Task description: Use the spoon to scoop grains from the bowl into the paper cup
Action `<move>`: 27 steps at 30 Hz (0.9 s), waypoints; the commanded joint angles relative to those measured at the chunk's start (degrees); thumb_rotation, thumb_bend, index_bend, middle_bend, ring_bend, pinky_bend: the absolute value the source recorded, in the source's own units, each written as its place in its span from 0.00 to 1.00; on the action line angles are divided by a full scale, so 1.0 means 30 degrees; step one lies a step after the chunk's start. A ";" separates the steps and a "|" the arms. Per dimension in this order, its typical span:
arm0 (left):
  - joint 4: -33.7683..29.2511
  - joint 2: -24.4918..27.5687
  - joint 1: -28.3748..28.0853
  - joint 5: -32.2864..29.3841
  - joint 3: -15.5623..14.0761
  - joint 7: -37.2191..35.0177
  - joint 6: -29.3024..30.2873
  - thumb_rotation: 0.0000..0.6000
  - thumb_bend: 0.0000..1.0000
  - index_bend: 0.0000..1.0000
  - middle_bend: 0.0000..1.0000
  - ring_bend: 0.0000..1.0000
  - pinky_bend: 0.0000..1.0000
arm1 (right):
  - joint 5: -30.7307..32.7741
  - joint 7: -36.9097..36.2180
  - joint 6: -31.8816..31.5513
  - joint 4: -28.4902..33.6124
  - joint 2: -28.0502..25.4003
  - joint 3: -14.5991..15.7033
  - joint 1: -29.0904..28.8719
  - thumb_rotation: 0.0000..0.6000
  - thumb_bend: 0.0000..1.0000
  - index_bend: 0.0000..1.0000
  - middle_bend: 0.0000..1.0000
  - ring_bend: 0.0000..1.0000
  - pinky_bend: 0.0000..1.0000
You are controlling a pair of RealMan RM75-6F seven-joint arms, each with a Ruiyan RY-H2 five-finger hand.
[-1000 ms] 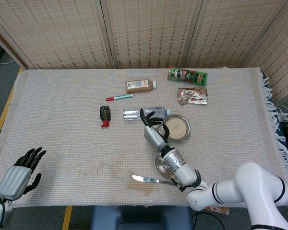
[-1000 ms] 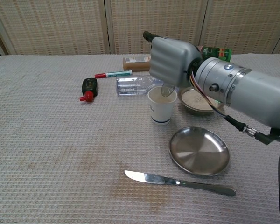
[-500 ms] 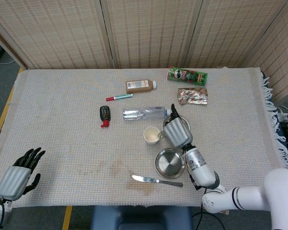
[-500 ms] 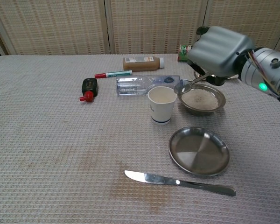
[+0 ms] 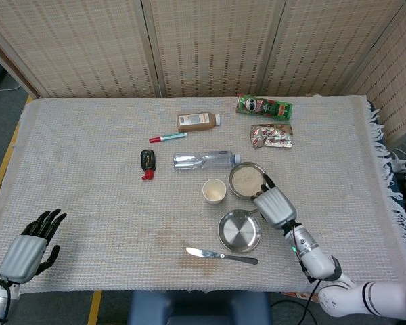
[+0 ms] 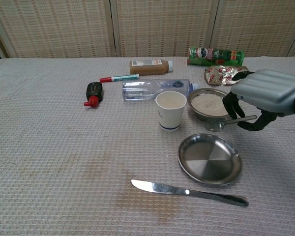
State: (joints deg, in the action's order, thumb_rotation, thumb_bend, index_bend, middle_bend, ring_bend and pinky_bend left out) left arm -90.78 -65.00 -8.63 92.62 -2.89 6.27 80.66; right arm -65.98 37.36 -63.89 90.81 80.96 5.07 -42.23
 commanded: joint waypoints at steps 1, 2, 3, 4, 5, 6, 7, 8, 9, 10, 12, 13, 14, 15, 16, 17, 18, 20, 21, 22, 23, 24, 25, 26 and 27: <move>0.0029 0.0045 -0.0024 0.0030 -0.0004 -0.0097 -0.0014 1.00 0.51 0.00 0.00 0.00 0.21 | -0.0074 0.0469 0.0480 0.0023 0.0202 0.0200 0.0186 1.00 0.35 0.64 0.55 0.30 0.09; 0.0038 0.0059 -0.0024 0.0054 -0.0017 -0.0130 -0.0009 1.00 0.51 0.00 0.00 0.00 0.21 | -0.0116 0.0663 0.0530 -0.0036 0.0374 0.0230 0.0232 1.00 0.35 0.64 0.55 0.30 0.09; 0.0043 0.0068 -0.0023 0.0084 -0.0030 -0.0155 0.0001 1.00 0.51 0.00 0.00 0.00 0.21 | -0.0153 0.0839 0.0556 -0.0106 0.0580 0.0230 0.0279 1.00 0.35 0.64 0.55 0.30 0.09; 0.0043 0.0080 -0.0020 0.0129 -0.0048 -0.0175 0.0020 1.00 0.51 0.00 0.00 0.00 0.21 | -0.0192 0.0993 0.0612 -0.0192 0.0867 0.0197 0.0331 1.00 0.35 0.64 0.55 0.30 0.09; 0.0035 0.0089 -0.0017 0.0166 -0.0064 -0.0190 0.0035 1.00 0.51 0.00 0.00 0.00 0.21 | -0.0171 0.1117 0.0648 -0.0272 0.1075 0.0152 0.0371 1.00 0.35 0.64 0.55 0.30 0.09; 0.0025 0.0104 -0.0010 0.0209 -0.0086 -0.0208 0.0053 1.00 0.51 0.00 0.00 0.00 0.21 | -0.0083 0.1312 0.0751 -0.0347 0.1329 0.0092 0.0402 1.00 0.35 0.63 0.55 0.30 0.09; 0.0013 0.0118 -0.0007 0.0241 -0.0100 -0.0218 0.0066 1.00 0.51 0.00 0.00 0.00 0.21 | 0.0003 0.1460 0.0863 -0.0386 0.1496 0.0049 0.0407 1.00 0.35 0.61 0.55 0.30 0.09; 0.0007 0.0133 -0.0003 0.0267 -0.0109 -0.0242 0.0085 1.00 0.51 0.00 0.00 0.00 0.21 | 0.0116 0.1663 0.0953 -0.0427 0.1659 0.0005 0.0412 1.00 0.35 0.59 0.55 0.29 0.09; 0.0006 0.0146 0.0001 0.0295 -0.0115 -0.0270 0.0108 1.00 0.51 0.00 0.00 0.00 0.21 | 0.0220 0.1884 0.1040 -0.0461 0.1821 -0.0024 0.0415 1.00 0.35 0.56 0.55 0.29 0.09; 0.0008 0.0165 0.0006 0.0314 -0.0122 -0.0305 0.0127 1.00 0.51 0.00 0.00 0.00 0.21 | 0.0276 0.2130 0.1125 -0.0518 0.2035 -0.0059 0.0414 1.00 0.35 0.53 0.53 0.28 0.09; 0.0021 0.0191 0.0018 0.0325 -0.0131 -0.0377 0.0148 1.00 0.51 0.00 0.00 0.00 0.21 | 0.0423 0.2583 0.1222 -0.0589 0.2286 -0.0059 0.0443 1.00 0.35 0.45 0.47 0.26 0.09; 0.0024 0.0210 0.0028 0.0336 -0.0140 -0.0415 0.0166 1.00 0.51 0.00 0.00 0.00 0.21 | 0.0684 0.2955 0.1264 -0.0574 0.2411 -0.0093 0.0474 1.00 0.35 0.39 0.43 0.24 0.09; 0.0025 0.0221 0.0034 0.0353 -0.0153 -0.0437 0.0174 1.00 0.51 0.00 0.00 0.00 0.21 | 0.0944 0.3208 0.1356 -0.0500 0.2466 -0.0127 0.0478 1.00 0.35 0.35 0.40 0.23 0.09; 0.0022 0.0235 0.0030 0.0372 -0.0163 -0.0470 0.0171 1.00 0.51 0.00 0.00 0.00 0.21 | 0.1178 0.3324 0.1477 -0.0384 0.2483 -0.0189 0.0471 1.00 0.35 0.30 0.35 0.20 0.07; 0.0001 0.0256 0.0026 0.0381 -0.0177 -0.0526 0.0153 1.00 0.51 0.00 0.00 0.00 0.21 | 0.1421 0.3347 0.1575 -0.0205 0.2449 -0.0292 0.0482 1.00 0.35 0.24 0.30 0.17 0.05; -0.0004 0.0271 0.0023 0.0369 -0.0177 -0.0566 0.0143 1.00 0.51 0.00 0.00 0.00 0.21 | 0.1521 0.3323 0.1570 -0.0048 0.2384 -0.0376 0.0505 1.00 0.34 0.18 0.26 0.14 0.03; -0.0002 0.0290 0.0025 0.0354 -0.0174 -0.0602 0.0141 1.00 0.51 0.00 0.00 0.00 0.21 | 0.1504 0.3219 0.1481 0.0134 0.2292 -0.0460 0.0555 1.00 0.33 0.15 0.23 0.13 0.01; 0.0015 0.0333 0.0044 0.0339 -0.0170 -0.0699 0.0174 1.00 0.51 0.00 0.00 0.00 0.21 | 0.1082 0.2832 0.1043 0.0691 0.1888 -0.0564 0.0766 1.00 0.29 0.07 0.19 0.10 0.00; 0.0024 0.0349 0.0054 0.0346 -0.0161 -0.0725 0.0212 1.00 0.51 0.00 0.00 0.00 0.21 | 0.0809 0.2599 0.0767 0.1029 0.1617 -0.0582 0.0907 1.00 0.28 0.05 0.18 0.09 0.00; 0.0044 0.0374 0.0076 0.0351 -0.0148 -0.0756 0.0274 1.00 0.51 0.00 0.00 0.00 0.21 | 0.0390 0.2165 0.0313 0.1626 0.1134 -0.0597 0.1160 1.00 0.27 0.03 0.16 0.08 0.00; 0.0057 0.0380 0.0096 0.0359 -0.0144 -0.0778 0.0322 1.00 0.51 0.00 0.00 0.00 0.21 | 0.0010 0.1707 -0.0140 0.2194 0.0686 -0.0596 0.1429 1.00 0.25 0.02 0.15 0.07 0.00; 0.0064 0.0390 0.0112 0.0361 -0.0138 -0.0805 0.0360 1.00 0.51 0.00 0.00 0.00 0.21 | -0.0519 0.1111 -0.0807 0.2771 0.0217 -0.0599 0.1801 1.00 0.25 0.02 0.14 0.06 0.00; 0.0054 0.0402 0.0138 0.0332 -0.0125 -0.0833 0.0398 1.00 0.51 0.00 0.00 0.00 0.21 | -0.1604 -0.0001 -0.2035 0.3340 -0.0290 -0.0528 0.2487 1.00 0.24 0.01 0.14 0.05 0.00; 0.0049 0.0404 0.0155 0.0295 -0.0113 -0.0832 0.0410 1.00 0.51 0.00 0.00 0.00 0.21 | -0.2588 -0.0916 -0.3038 0.3485 -0.0596 -0.0307 0.3098 1.00 0.23 0.00 0.13 0.04 0.00; 0.0054 0.0402 0.0167 0.0262 -0.0101 -0.0819 0.0417 1.00 0.51 0.00 0.00 0.00 0.21 | -0.3485 -0.1691 -0.4020 0.3430 -0.0871 0.0029 0.3751 1.00 0.23 0.00 0.12 0.03 0.00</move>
State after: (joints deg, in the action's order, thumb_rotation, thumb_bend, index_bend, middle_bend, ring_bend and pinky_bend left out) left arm -90.62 -63.80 -8.15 93.42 -3.20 3.81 81.90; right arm -68.79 39.57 -67.76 98.29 82.23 3.77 -36.29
